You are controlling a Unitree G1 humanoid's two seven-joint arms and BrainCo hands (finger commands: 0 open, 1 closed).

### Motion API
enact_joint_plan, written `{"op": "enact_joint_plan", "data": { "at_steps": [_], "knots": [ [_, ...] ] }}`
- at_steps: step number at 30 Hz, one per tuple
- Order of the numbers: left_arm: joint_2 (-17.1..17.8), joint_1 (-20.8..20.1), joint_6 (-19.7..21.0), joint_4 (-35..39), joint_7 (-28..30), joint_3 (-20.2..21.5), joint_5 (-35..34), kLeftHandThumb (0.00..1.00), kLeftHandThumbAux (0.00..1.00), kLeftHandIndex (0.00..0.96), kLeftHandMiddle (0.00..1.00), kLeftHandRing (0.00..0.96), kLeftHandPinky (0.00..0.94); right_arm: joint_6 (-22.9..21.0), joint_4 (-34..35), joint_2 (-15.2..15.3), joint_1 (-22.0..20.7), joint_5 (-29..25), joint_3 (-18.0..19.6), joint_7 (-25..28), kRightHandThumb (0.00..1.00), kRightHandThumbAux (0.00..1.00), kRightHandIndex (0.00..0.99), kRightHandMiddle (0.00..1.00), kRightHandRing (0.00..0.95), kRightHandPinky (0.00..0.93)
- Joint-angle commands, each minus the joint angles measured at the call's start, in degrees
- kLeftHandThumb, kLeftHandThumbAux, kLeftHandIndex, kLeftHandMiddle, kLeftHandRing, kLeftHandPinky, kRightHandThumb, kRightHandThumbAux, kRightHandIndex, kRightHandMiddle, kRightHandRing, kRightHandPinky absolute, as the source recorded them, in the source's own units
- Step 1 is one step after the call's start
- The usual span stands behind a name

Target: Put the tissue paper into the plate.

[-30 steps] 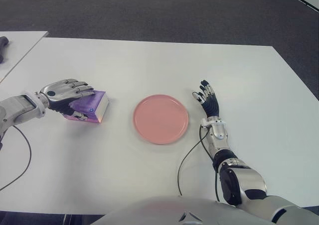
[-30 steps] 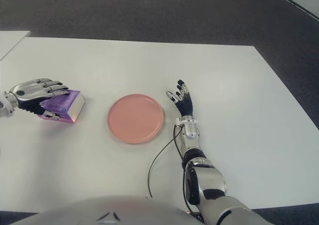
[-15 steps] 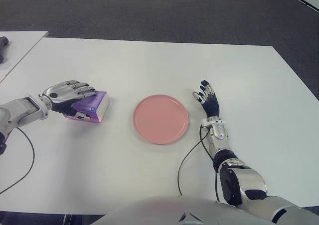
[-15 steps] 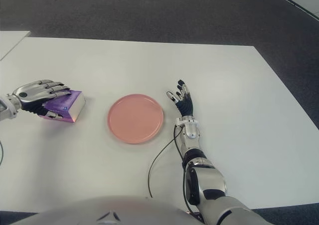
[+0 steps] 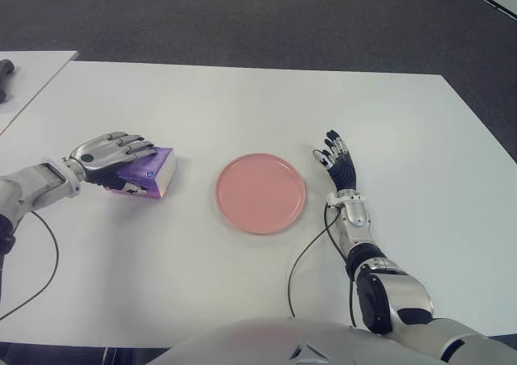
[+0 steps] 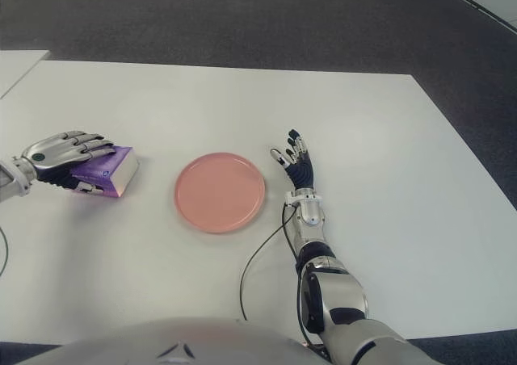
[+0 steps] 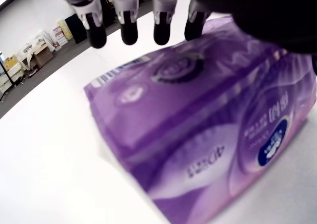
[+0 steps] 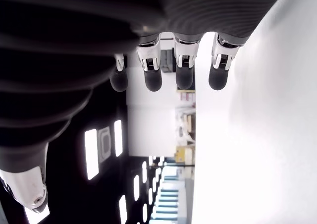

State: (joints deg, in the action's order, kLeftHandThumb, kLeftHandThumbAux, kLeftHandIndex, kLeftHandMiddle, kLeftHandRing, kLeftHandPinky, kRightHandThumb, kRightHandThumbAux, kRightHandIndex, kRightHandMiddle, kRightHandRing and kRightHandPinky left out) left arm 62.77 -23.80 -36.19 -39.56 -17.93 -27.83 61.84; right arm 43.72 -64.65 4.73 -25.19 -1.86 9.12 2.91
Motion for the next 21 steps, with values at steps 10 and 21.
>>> {"op": "enact_joint_plan", "data": {
  "at_steps": [10,21],
  "knots": [
    [-8.1,0.0,10.1,-8.9,-13.1,-2.9,2.3,0.272,0.238,0.000,0.000,0.000,0.000,-2.9,-2.3,-0.1,4.0,-0.5,0.5,0.5,0.048,0.587,0.000,0.000,0.000,0.000],
    [-13.1,-3.3,21.7,-16.7,-26.9,-10.4,8.8,0.179,0.355,0.000,0.000,0.000,0.000,-2.9,-2.2,0.2,4.1,-0.7,0.9,1.2,0.048,0.587,0.000,0.000,0.000,0.000]
  ]
}}
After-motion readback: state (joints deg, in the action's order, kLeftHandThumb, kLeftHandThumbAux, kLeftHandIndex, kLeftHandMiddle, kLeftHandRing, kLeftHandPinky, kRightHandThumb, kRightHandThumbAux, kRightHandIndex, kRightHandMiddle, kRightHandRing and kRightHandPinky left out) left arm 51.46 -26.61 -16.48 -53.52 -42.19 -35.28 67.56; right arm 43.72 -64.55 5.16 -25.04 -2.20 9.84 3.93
